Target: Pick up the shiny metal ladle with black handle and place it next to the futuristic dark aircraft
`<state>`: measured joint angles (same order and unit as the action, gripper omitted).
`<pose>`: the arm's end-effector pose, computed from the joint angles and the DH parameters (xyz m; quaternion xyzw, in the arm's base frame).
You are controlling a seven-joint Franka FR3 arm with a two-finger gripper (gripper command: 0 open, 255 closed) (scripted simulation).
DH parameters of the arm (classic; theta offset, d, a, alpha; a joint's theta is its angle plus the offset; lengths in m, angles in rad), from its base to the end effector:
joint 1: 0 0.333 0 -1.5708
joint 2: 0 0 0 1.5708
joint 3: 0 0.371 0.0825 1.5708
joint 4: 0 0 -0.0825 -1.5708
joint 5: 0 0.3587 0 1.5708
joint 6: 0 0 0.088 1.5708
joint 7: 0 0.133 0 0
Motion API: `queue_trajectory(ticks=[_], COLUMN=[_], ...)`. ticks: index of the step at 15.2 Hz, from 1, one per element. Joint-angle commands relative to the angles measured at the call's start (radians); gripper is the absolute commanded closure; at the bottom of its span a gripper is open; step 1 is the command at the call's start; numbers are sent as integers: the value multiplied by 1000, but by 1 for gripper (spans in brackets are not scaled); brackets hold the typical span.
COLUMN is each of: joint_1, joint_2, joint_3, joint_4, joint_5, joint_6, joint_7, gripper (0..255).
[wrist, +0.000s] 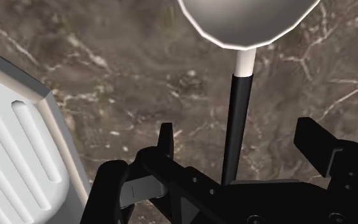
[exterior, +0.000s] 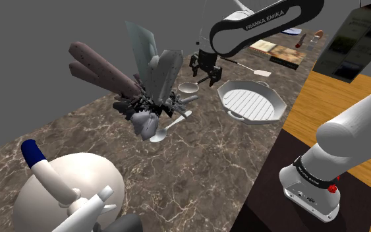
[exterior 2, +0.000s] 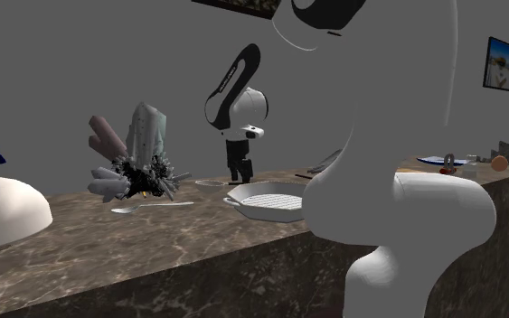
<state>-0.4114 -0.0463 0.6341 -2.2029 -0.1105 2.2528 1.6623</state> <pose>0.4992 0.1107 0.4497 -0.7715 0.6321 -0.0723 0.0007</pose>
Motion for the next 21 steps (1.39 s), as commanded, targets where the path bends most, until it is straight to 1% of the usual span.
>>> queue_trajectory(ticks=[1,6,7,16,21], joint_1=[0,0,0,0,0], joint_2=[3,3,3,3,-32], joint_3=[0,0,0,0,-5], joint_4=[-2,-2,-2,-2,35], joint_5=[-3,-3,-3,-3,28], joint_6=[5,5,5,5,-59], joint_7=[2,2,2,2,-25], gripper=[0,0,255,255,255])
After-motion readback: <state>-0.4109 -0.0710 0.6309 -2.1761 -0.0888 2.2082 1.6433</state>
